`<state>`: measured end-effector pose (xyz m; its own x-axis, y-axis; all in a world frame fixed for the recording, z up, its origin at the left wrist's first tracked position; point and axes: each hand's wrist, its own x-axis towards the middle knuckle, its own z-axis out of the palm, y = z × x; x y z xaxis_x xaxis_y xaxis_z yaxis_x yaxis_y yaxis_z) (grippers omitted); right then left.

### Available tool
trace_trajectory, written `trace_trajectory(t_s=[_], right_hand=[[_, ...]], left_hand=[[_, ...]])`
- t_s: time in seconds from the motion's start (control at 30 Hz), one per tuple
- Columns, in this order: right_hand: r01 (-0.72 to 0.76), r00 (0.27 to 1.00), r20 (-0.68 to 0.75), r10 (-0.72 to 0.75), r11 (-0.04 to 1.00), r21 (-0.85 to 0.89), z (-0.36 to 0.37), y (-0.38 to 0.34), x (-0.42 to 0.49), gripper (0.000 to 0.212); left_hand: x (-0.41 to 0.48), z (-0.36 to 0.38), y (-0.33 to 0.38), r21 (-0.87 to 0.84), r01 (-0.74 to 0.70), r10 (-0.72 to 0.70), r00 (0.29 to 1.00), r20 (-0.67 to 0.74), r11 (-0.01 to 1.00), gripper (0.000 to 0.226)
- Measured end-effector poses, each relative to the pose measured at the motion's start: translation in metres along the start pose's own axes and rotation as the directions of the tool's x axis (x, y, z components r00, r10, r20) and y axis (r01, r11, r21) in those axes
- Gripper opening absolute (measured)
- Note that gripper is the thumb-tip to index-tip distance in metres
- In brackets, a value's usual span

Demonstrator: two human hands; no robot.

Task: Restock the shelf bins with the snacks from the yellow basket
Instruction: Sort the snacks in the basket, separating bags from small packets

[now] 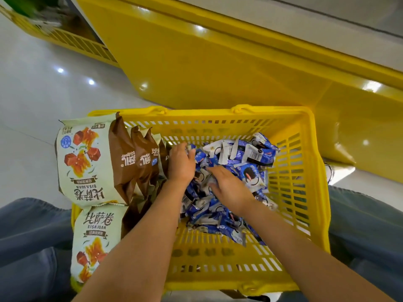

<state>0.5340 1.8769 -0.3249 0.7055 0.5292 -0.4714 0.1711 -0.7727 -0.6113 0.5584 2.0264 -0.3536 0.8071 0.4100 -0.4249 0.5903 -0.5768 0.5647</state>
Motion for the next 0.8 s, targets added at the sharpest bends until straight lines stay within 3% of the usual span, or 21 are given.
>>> trace_trajectory(t_s=[0.13,0.27,0.4,0.5,0.7,0.8], right_hand=[[-0.133,0.988,0.087,0.125,0.987,0.091,0.025,-0.003,0.026,0.061],[-0.234,0.966,0.090,0.241,0.969,-0.080,0.037,-0.001,0.041,0.069],[-0.307,0.946,0.061,0.319,0.939,-0.157,0.042,-0.002,0.044,0.056],[-0.317,0.947,0.031,0.319,0.947,-0.047,0.045,0.000,0.042,0.044],[-0.406,0.913,0.056,0.403,0.889,0.214,0.036,0.003,0.032,0.044],[-0.360,0.930,0.046,0.365,0.879,0.313,0.026,0.003,0.017,0.039]], left_hand=[[0.012,0.001,-0.003,0.145,-0.055,0.043,0.995,0.086,0.988,0.044],[0.016,-0.001,-0.003,0.261,-0.103,0.081,0.992,0.094,0.960,0.042],[0.008,-0.001,-0.003,0.243,-0.120,0.112,0.993,0.047,0.963,0.034],[-0.003,-0.001,-0.002,0.146,-0.119,0.125,0.992,-0.030,0.982,0.026],[-0.030,-0.012,0.010,-0.181,-0.078,0.046,0.983,-0.175,0.980,0.017],[-0.047,-0.019,0.017,-0.384,0.006,-0.057,0.991,-0.123,0.923,0.020]])
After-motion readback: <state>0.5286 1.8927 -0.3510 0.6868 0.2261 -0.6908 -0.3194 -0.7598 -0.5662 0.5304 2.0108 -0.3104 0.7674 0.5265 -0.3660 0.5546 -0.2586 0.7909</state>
